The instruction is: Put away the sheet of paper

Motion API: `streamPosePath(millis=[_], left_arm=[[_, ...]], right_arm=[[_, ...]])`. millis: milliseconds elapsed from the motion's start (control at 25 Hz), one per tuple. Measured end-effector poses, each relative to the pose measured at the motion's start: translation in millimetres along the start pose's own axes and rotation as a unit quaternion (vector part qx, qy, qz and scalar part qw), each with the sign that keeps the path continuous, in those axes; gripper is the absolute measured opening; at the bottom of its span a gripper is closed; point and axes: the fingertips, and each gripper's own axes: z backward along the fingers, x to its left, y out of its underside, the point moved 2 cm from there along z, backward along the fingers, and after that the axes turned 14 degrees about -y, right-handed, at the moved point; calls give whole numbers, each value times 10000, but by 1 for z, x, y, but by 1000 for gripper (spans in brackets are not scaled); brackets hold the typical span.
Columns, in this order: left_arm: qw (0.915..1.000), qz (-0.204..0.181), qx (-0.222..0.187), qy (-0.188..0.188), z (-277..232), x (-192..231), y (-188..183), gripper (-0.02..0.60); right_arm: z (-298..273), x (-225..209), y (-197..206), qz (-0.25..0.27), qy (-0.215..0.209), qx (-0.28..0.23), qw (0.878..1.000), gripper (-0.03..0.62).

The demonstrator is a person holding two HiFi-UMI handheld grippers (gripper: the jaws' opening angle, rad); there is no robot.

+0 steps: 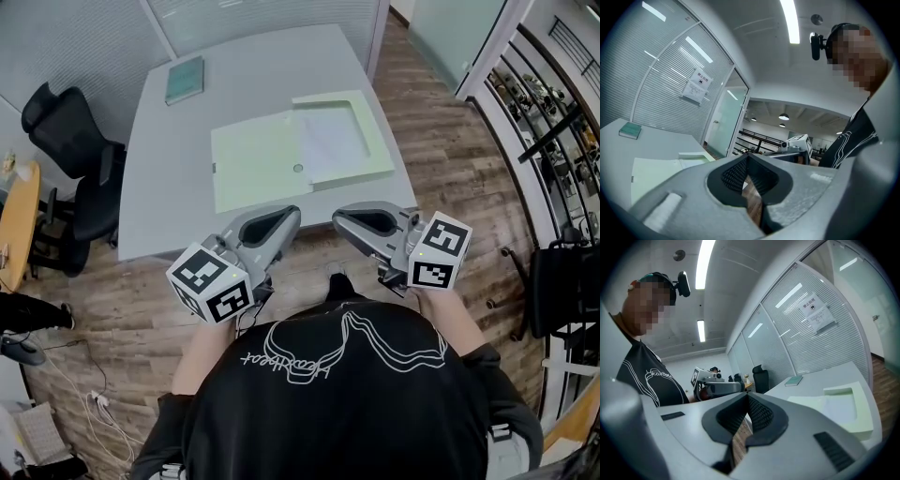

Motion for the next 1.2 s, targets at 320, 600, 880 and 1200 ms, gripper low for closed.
streamPosePath(millis=[320,600,880,1200], left_arm=[[10000,-35,28,1,-2,-1,4,9],[10000,-51,75,23,-3,-2,5,9],[9999,-70,124,53,-5,-5,8,9],[9998,-133,113,26,-3,-6,7,9]], right_arm=[[-1,1,5,11,-17,32,10000,9],[-1,1,5,-8,-3,32,10000,9],[-1,2,8,-21,-10,49,10000,9],[-4,5,5,32,-78,70,9999,9]])
